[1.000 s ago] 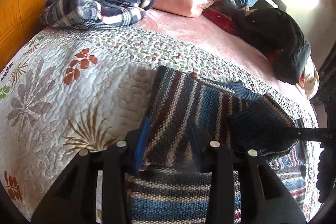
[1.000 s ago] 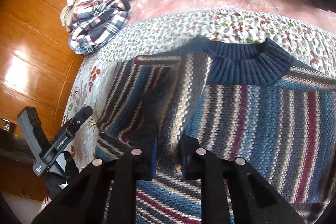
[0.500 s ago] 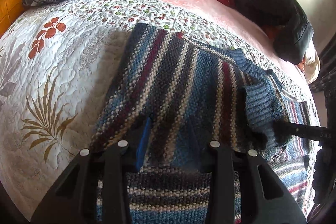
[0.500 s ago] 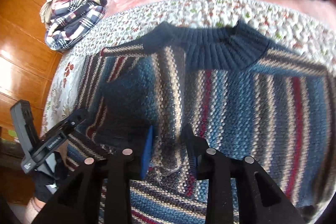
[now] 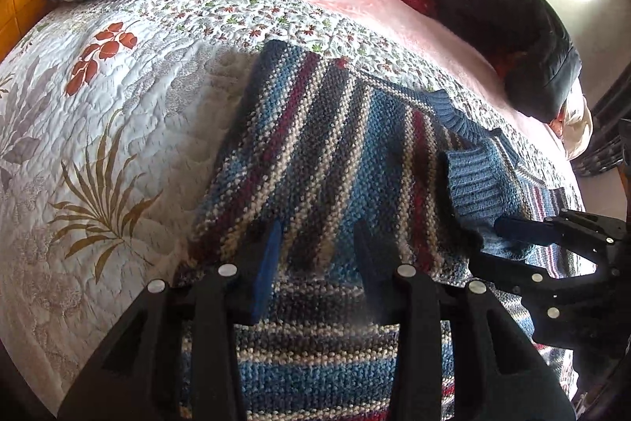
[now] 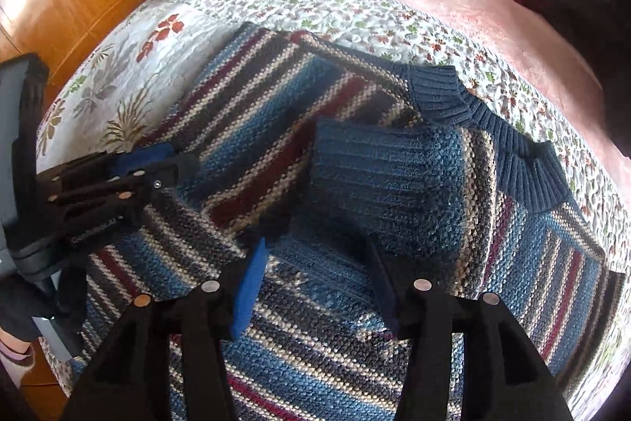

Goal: Fold small clothes

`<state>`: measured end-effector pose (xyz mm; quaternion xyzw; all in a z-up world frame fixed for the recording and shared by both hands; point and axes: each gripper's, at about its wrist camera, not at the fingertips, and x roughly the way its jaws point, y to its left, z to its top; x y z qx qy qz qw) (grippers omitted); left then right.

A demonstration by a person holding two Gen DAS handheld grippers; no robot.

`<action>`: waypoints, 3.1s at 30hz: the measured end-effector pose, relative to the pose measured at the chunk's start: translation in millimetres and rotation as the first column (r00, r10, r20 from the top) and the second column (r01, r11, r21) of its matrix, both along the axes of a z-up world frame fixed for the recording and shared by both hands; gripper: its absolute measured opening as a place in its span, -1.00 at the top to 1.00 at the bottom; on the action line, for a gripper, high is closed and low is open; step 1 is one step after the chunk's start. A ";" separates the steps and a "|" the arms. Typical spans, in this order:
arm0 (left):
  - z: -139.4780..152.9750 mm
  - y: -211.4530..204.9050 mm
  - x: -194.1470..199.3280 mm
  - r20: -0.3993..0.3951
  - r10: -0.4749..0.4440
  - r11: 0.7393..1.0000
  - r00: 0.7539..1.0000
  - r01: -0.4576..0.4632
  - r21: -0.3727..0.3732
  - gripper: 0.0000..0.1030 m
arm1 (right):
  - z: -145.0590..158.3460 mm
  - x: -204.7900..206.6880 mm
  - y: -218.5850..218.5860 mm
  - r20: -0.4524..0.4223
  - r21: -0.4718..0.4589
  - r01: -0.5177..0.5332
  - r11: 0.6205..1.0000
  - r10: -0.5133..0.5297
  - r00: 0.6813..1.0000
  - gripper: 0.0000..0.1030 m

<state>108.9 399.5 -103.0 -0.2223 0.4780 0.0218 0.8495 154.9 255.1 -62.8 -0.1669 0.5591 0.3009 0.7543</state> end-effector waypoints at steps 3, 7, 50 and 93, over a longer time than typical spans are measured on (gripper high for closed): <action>-2.7 -2.5 0.4 0.004 -0.011 1.000 1.000 0.011 0.021 0.26 | -4.1 5.2 -7.3 -0.024 0.042 0.021 0.999 -0.020 1.000 0.43; -4.5 -4.9 -0.9 0.011 -0.016 0.999 1.000 0.016 0.037 0.26 | 9.5 11.2 -28.6 -0.049 0.140 0.076 0.987 -0.070 0.996 0.81; -0.8 -65.8 26.8 -0.018 -0.136 0.985 0.991 0.137 0.101 0.19 | -30.4 45.2 -247.2 -0.273 0.217 0.530 0.820 -0.470 0.839 0.69; 9.5 -49.9 -306.6 -0.277 -0.038 0.988 0.960 -0.006 -0.155 -0.19 | -25.1 -310.5 -364.5 -0.385 0.214 0.647 0.732 -0.545 0.744 -0.03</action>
